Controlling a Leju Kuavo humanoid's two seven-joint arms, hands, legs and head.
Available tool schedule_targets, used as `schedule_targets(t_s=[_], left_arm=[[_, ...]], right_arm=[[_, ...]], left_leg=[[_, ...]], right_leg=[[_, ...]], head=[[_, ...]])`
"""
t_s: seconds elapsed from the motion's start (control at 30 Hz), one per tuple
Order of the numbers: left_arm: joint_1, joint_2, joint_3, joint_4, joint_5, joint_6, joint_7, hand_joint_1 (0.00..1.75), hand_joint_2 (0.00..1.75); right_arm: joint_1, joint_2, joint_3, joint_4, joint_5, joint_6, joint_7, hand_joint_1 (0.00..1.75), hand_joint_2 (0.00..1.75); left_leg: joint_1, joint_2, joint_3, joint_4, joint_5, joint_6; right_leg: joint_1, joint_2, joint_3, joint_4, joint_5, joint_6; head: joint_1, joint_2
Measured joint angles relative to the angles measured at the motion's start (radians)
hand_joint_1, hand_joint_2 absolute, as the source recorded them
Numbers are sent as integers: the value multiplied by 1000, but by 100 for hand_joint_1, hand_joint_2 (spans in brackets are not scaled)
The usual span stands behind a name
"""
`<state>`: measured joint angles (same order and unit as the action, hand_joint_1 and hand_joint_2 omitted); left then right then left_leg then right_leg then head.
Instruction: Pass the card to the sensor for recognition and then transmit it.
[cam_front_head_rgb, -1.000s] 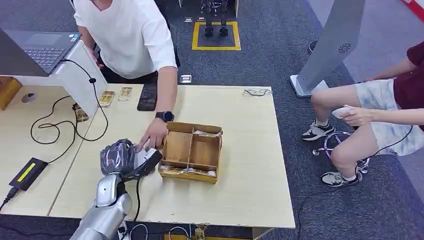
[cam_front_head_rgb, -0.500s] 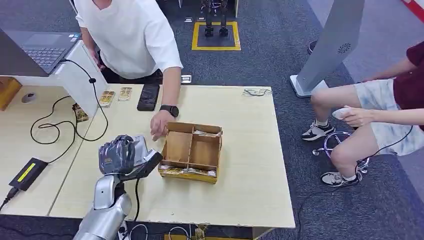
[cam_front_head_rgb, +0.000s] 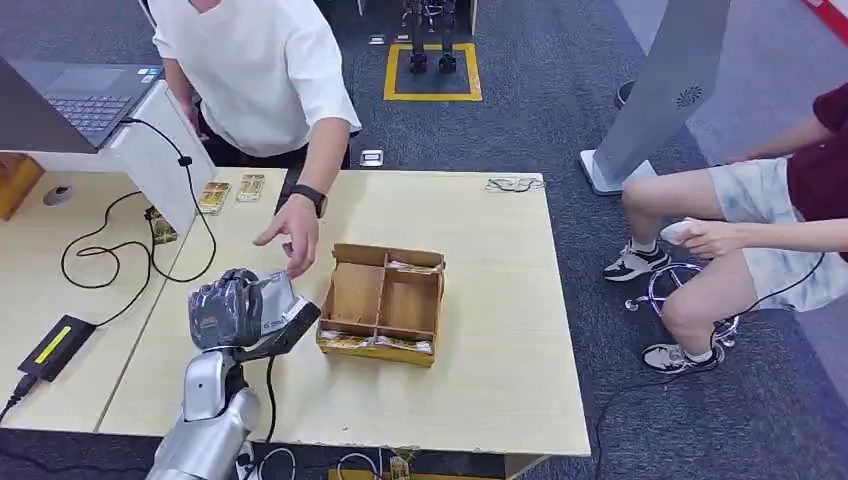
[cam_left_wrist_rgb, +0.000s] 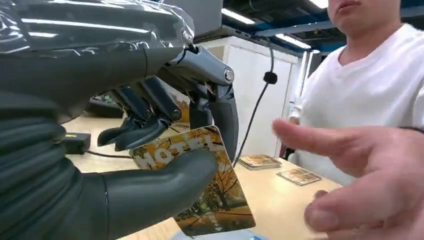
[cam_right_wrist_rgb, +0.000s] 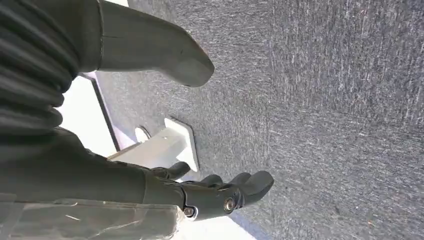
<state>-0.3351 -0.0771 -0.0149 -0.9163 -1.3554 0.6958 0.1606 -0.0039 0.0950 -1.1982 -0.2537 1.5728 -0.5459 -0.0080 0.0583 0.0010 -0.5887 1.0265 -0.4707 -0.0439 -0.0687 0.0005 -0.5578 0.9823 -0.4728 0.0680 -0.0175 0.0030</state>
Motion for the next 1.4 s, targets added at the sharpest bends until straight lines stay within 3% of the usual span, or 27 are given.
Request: schedule_targets(t_s=[0.37, 0.53, 0.83, 1.4], left_arm=[[-19, 6, -23, 67, -39, -60, 85, 175, 175], [-22, 11, -33, 79, -40, -64, 86, 175, 175], [-30, 15, -69, 103, -48, -165, 127, 175, 175], [-40, 20, -89, 129, -42, -192, 140, 175, 175]], right_arm=[[0, 0, 6, -1, 0, 2, 8, 0, 175], [0, 0, 7, -2, 0, 2, 8, 0, 175], [0, 0, 18, -3, 0, 3, 12, 0, 175], [0, 0, 31, -7, 0, 4, 18, 0, 175]], left_leg=[[0, 0, 0, 0, 0, 0], [0, 0, 0, 0, 0, 0], [0, 0, 0, 0, 0, 0], [0, 0, 2, 0, 0, 0]], right_leg=[[0, 0, 0, 0, 0, 0], [0, 0, 0, 0, 0, 0], [0, 0, 0, 0, 0, 0], [0, 0, 2, 0, 0, 0]], head=[[0, 0], [0, 0], [0, 0], [0, 0]])
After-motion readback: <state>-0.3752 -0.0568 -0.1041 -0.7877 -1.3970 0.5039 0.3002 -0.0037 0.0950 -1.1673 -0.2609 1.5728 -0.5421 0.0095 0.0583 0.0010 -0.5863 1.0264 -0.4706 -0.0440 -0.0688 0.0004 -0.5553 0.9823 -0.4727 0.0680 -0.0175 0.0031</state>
